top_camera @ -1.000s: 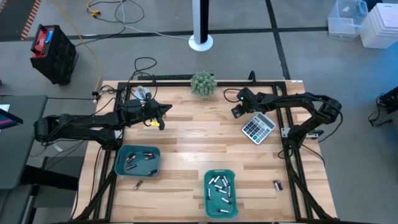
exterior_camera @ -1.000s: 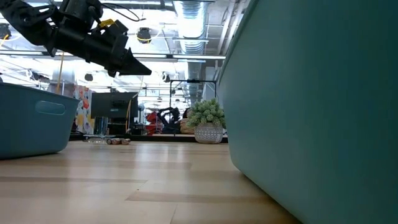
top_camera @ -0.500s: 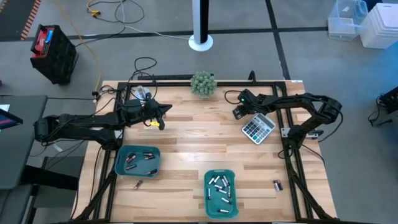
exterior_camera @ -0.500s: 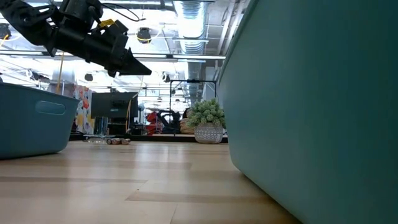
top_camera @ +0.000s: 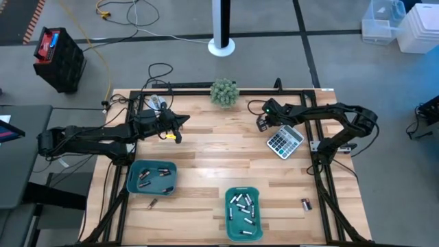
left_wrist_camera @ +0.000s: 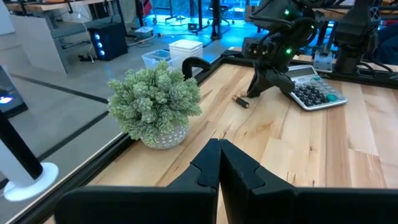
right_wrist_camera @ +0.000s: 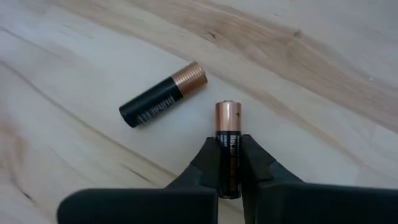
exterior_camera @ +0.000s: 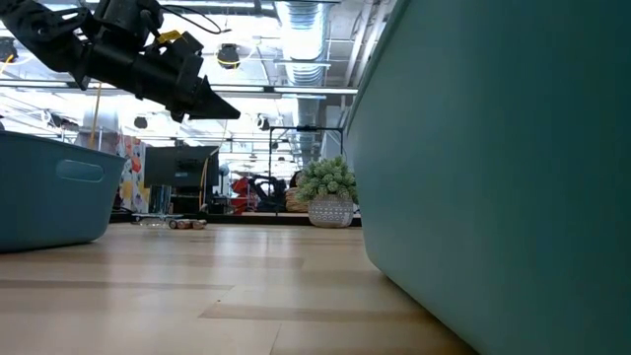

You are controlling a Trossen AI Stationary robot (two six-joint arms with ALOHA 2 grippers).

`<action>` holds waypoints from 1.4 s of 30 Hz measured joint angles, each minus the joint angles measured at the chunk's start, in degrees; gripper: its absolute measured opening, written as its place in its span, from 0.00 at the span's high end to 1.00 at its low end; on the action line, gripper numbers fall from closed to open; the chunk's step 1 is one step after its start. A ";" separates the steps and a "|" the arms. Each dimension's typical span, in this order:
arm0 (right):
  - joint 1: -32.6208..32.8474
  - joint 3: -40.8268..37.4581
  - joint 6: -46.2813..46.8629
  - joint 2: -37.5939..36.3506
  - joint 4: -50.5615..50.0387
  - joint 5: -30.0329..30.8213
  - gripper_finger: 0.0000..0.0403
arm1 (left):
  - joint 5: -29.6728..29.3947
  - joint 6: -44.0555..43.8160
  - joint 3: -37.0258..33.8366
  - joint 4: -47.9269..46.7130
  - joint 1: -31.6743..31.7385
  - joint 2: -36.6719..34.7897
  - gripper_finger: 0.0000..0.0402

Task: Sort batteries
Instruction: Put the black battery into the blue bin

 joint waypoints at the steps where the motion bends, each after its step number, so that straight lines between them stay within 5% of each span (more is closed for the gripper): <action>1: 0.09 0.00 0.00 0.01 0.00 0.02 0.93 | 0.00 0.00 0.00 -0.02 0.00 0.00 1.00; 14: 1.12 -0.28 -0.73 -8.26 -2.21 -1.32 0.94 | 0.02 0.00 0.00 -0.02 0.00 -0.02 1.00; 24: 13.94 -0.24 -6.06 -16.12 8.68 -2.28 0.94 | 0.00 0.00 0.00 0.02 0.00 0.00 1.00; 33: 26.27 0.01 -8.92 -10.11 33.31 -2.71 0.94 | 0.63 -0.89 0.00 0.69 -0.07 -0.35 1.00; 42: 34.11 13.34 -13.95 3.84 35.57 -2.69 0.94 | 2.96 -2.62 0.00 -0.89 -0.72 -6.87 1.00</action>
